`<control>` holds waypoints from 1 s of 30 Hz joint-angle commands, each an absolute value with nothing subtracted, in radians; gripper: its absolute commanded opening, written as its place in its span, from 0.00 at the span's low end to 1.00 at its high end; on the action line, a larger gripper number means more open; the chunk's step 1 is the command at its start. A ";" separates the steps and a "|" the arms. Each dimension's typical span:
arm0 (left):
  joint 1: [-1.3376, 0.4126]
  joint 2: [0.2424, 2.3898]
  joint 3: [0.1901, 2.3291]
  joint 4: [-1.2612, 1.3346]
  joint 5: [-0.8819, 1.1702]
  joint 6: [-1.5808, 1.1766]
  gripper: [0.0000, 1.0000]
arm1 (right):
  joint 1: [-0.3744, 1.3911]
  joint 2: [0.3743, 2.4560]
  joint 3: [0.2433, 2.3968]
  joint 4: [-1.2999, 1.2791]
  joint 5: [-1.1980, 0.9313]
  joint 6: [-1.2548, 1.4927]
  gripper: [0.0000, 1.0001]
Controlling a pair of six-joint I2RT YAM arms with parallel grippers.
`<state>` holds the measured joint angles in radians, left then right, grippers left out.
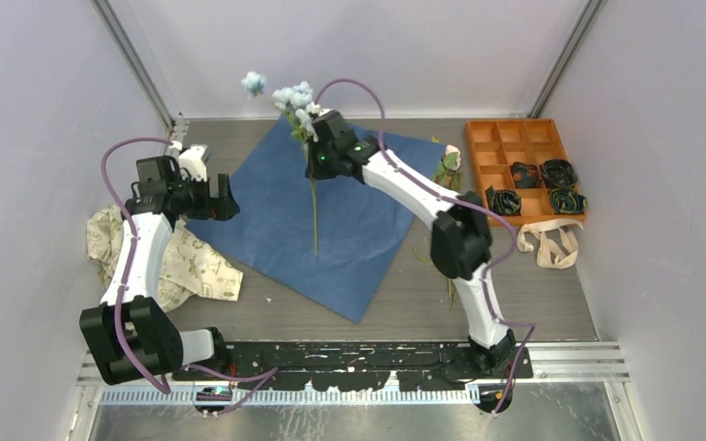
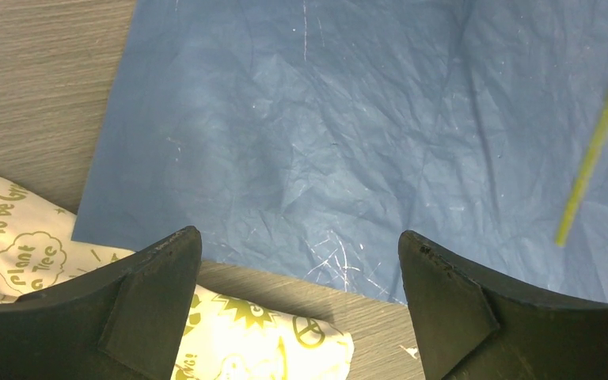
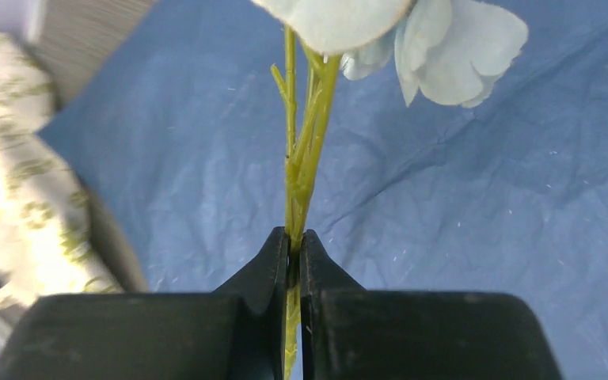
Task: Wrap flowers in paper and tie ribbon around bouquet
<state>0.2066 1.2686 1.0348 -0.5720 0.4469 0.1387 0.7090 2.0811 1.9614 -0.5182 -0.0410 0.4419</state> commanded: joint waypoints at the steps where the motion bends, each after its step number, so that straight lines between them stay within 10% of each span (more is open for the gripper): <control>1: 0.204 1.246 1.030 -0.596 0.454 0.178 0.94 | 0.707 2.232 2.179 -0.594 0.046 0.432 0.08; 4: 0.204 1.255 1.027 -0.595 0.450 0.184 0.94 | 0.707 2.378 2.320 -0.709 0.067 0.377 0.50; 8: 0.204 1.256 1.018 -0.598 0.458 0.191 0.94 | 0.707 2.372 2.419 -0.884 0.221 0.297 0.63; 20: 0.203 1.259 1.002 -0.592 0.456 0.196 0.95 | 0.348 1.637 1.335 -0.679 0.380 0.399 0.32; 30: 0.204 1.246 0.989 -0.597 0.455 0.190 0.94 | 0.163 1.649 1.214 -0.565 0.146 0.328 0.36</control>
<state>0.2066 1.2682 0.9890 -0.6041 0.4454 0.1890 0.1551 1.6512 1.1687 -0.6510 0.2142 0.3630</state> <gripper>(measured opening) 0.944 0.359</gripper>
